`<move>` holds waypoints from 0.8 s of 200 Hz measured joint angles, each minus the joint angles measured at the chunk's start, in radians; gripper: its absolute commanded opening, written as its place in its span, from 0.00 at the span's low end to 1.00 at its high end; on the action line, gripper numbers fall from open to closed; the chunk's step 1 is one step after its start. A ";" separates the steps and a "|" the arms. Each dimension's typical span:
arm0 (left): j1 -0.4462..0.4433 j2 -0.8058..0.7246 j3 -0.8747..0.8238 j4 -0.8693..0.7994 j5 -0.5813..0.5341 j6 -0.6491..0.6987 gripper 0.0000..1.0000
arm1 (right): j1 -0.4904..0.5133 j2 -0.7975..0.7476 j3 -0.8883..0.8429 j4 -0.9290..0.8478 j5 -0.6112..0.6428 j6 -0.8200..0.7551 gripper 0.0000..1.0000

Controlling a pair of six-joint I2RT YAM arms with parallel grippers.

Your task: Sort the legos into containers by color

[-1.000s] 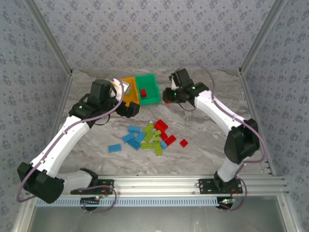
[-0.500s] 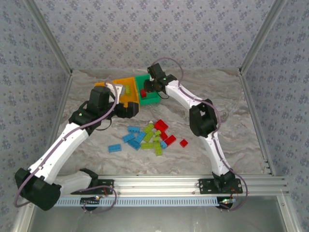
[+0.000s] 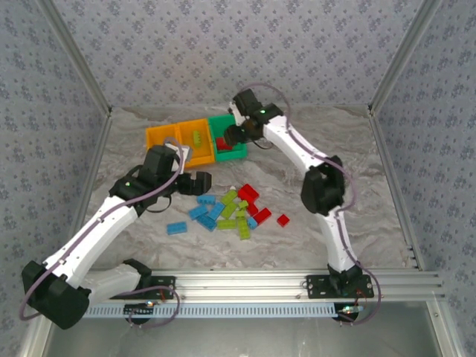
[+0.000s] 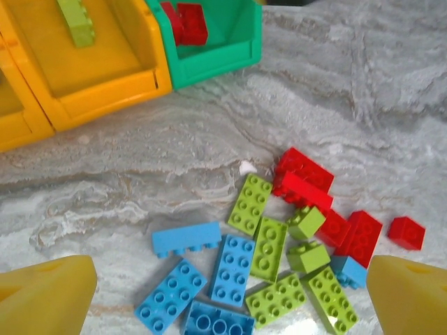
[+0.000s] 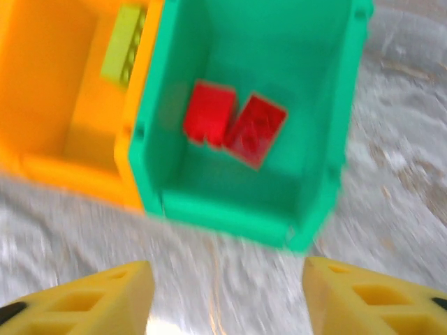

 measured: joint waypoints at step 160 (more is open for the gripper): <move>-0.040 0.590 0.074 -0.008 -0.075 -0.072 0.90 | -0.120 -0.841 -0.768 -0.081 -0.232 0.204 1.00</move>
